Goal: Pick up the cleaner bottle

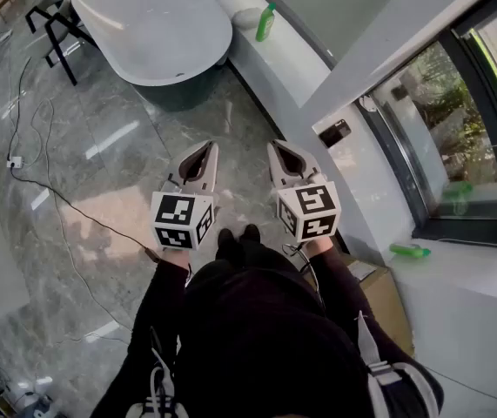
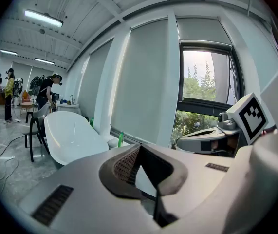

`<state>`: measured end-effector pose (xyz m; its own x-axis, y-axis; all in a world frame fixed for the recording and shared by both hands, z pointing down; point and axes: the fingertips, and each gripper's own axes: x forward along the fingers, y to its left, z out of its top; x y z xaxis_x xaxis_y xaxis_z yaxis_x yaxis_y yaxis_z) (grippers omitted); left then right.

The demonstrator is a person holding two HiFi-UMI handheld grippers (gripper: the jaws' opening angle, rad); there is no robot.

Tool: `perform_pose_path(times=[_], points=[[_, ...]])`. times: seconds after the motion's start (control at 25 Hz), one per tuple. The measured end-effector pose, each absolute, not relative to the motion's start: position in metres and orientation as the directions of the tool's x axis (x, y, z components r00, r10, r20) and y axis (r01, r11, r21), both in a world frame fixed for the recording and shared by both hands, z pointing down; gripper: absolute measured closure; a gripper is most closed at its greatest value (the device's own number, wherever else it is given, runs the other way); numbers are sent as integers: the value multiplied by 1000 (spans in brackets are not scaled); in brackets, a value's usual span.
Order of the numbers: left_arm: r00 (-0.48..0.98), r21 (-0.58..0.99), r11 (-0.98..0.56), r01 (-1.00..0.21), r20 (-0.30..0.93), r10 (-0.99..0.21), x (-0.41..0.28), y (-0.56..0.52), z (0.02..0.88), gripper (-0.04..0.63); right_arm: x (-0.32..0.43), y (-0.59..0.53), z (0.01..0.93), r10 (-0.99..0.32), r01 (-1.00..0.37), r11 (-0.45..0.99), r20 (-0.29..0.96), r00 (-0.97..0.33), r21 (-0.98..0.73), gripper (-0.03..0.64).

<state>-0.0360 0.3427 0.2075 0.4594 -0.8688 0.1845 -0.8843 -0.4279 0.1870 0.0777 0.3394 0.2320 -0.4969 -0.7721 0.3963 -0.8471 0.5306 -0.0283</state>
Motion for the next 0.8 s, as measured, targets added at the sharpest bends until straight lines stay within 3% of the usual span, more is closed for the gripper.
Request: perform_pose_path(times=[0.8], points=[[457, 191, -424, -885, 190, -869, -60, 334, 212, 588, 55, 330, 238, -761, -847, 527, 402, -508, -72, 615]])
